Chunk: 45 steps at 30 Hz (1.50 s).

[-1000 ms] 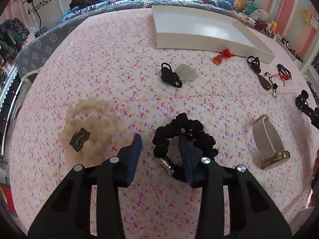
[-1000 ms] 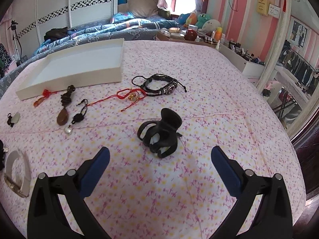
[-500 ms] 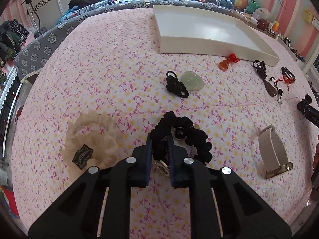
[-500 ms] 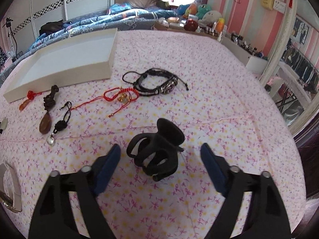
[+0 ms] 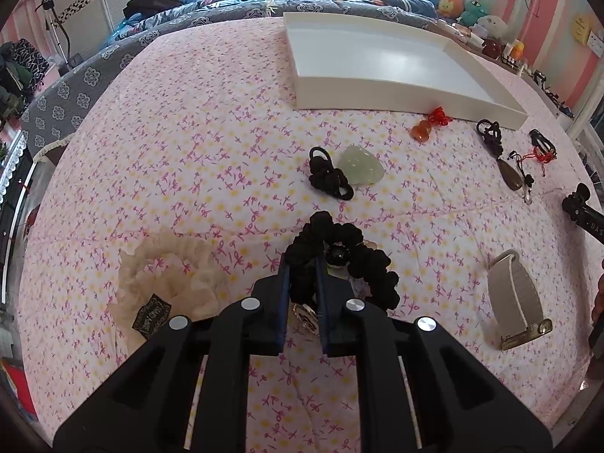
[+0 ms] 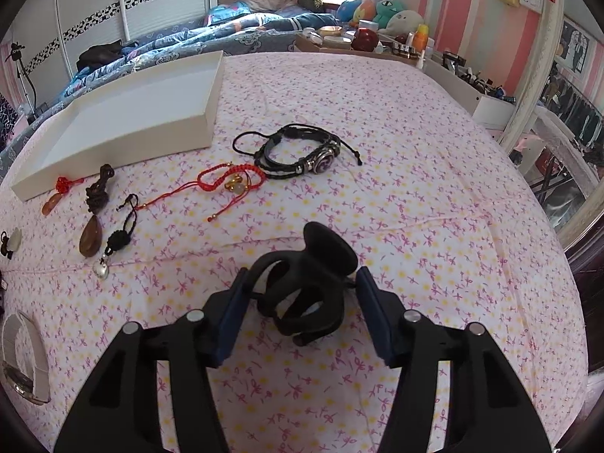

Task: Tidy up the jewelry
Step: 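Carry the scrunchie and claw clip in both grippers over the white tray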

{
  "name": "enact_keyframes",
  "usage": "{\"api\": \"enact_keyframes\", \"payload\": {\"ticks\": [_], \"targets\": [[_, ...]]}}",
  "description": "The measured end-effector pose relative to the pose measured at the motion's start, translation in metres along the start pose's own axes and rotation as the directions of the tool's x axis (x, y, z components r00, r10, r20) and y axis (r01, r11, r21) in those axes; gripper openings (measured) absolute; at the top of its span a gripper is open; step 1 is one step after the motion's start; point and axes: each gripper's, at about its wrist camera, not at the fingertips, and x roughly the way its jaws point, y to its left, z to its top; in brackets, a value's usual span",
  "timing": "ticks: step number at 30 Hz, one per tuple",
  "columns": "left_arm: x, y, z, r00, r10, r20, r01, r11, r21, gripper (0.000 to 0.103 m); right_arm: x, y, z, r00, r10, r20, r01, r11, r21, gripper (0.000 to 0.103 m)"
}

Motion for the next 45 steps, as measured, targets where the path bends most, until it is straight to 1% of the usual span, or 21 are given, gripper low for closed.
{"api": "enact_keyframes", "payload": {"ticks": [3, 7, 10, 12, 16, 21, 25, 27, 30, 33, 35, 36, 38, 39, 40, 43, 45], "targets": [[-0.001, -0.001, 0.003, 1.0, -0.008, 0.011, 0.008, 1.0, 0.003, 0.01, -0.004, -0.003, 0.002, 1.0, -0.007, 0.007, 0.007, 1.0, -0.004, 0.057], [-0.004, -0.001, 0.011, 0.999, -0.028, 0.016, 0.028, 1.0, -0.001, 0.01, -0.01, -0.005, 0.009, 1.0, 0.01, 0.013, -0.01, 1.0, -0.006, 0.057], [-0.009, 0.0, 0.021, 0.999, -0.03, 0.022, 0.03, 1.0, -0.002, 0.01, -0.013, -0.004, 0.019, 1.0, 0.02, 0.019, -0.02, 0.999, -0.029, 0.057], [-0.015, -0.001, 0.033, 0.998, -0.043, 0.035, 0.042, 0.999, 0.007, 0.01, -0.014, -0.001, 0.028, 0.999, 0.045, 0.02, -0.044, 0.998, -0.046, 0.057], [-0.023, -0.009, 0.057, 0.997, -0.045, 0.059, 0.042, 0.998, 0.054, 0.01, -0.013, 0.012, 0.053, 0.994, 0.109, 0.026, -0.106, 0.991, -0.087, 0.057], [-0.034, -0.017, 0.088, 0.99, -0.112, 0.082, 0.106, 0.991, 0.077, 0.01, -0.019, 0.036, 0.088, 0.983, 0.172, 0.068, -0.161, 0.976, -0.148, 0.057], [-0.05, -0.026, 0.115, 0.98, -0.152, 0.133, 0.137, 0.984, 0.112, 0.01, -0.025, 0.059, 0.12, 0.976, 0.183, 0.12, -0.158, 0.969, -0.192, 0.057], [-0.051, -0.029, 0.132, 0.977, -0.158, 0.144, 0.141, 0.982, 0.123, 0.01, -0.023, 0.069, 0.136, 0.972, 0.197, 0.127, -0.169, 0.965, -0.203, 0.057], [-0.04, -0.033, 0.162, 0.978, -0.164, 0.13, 0.147, 0.98, 0.13, 0.01, -0.006, 0.088, 0.164, 0.966, 0.239, 0.103, -0.215, 0.956, -0.199, 0.057], [-0.017, -0.037, 0.193, 0.977, -0.189, 0.1, 0.177, 0.977, 0.117, 0.01, 0.014, 0.104, 0.182, 0.963, 0.259, 0.07, -0.241, 0.95, -0.197, 0.057], [0.002, -0.04, 0.212, 0.975, -0.208, 0.078, 0.198, 0.973, 0.121, 0.01, 0.033, 0.115, 0.196, 0.967, 0.252, 0.044, -0.238, 0.95, -0.204, 0.057], [0.01, -0.039, 0.22, 0.975, -0.205, 0.079, 0.197, 0.975, 0.107, 0.01, 0.045, 0.121, 0.205, 0.968, 0.247, 0.031, -0.236, 0.95, -0.204, 0.057], [0.03, -0.04, 0.235, 0.973, -0.224, 0.052, 0.218, 0.97, 0.103, 0.01, 0.061, 0.13, 0.217, 0.967, 0.253, 0.011, -0.246, 0.947, -0.205, 0.057], [0.04, -0.039, 0.242, 0.973, -0.226, 0.047, 0.221, 0.971, 0.092, 0.01, 0.07, 0.135, 0.224, 0.97, 0.241, 0.006, -0.235, 0.95, -0.206, 0.057], [0.047, -0.04, 0.247, 0.973, -0.23, 0.033, 0.225, 0.969, 0.099, 0.01, 0.076, 0.138, 0.228, 0.974, 0.228, 0.006, -0.223, 0.953, -0.204, 0.057], [0.071, -0.042, 0.262, 0.974, -0.226, 0.007, 0.224, 0.969, 0.103, 0.01, 0.096, 0.15, 0.243, 0.977, 0.211, -0.011, -0.208, 0.954, -0.217, 0.057], [0.088, -0.045, 0.272, 0.979, -0.201, -0.015, 0.201, 0.973, 0.11, 0.01, 0.11, 0.158, 0.251, 0.982, 0.186, -0.018, -0.185, 0.956, -0.228, 0.057]]}}
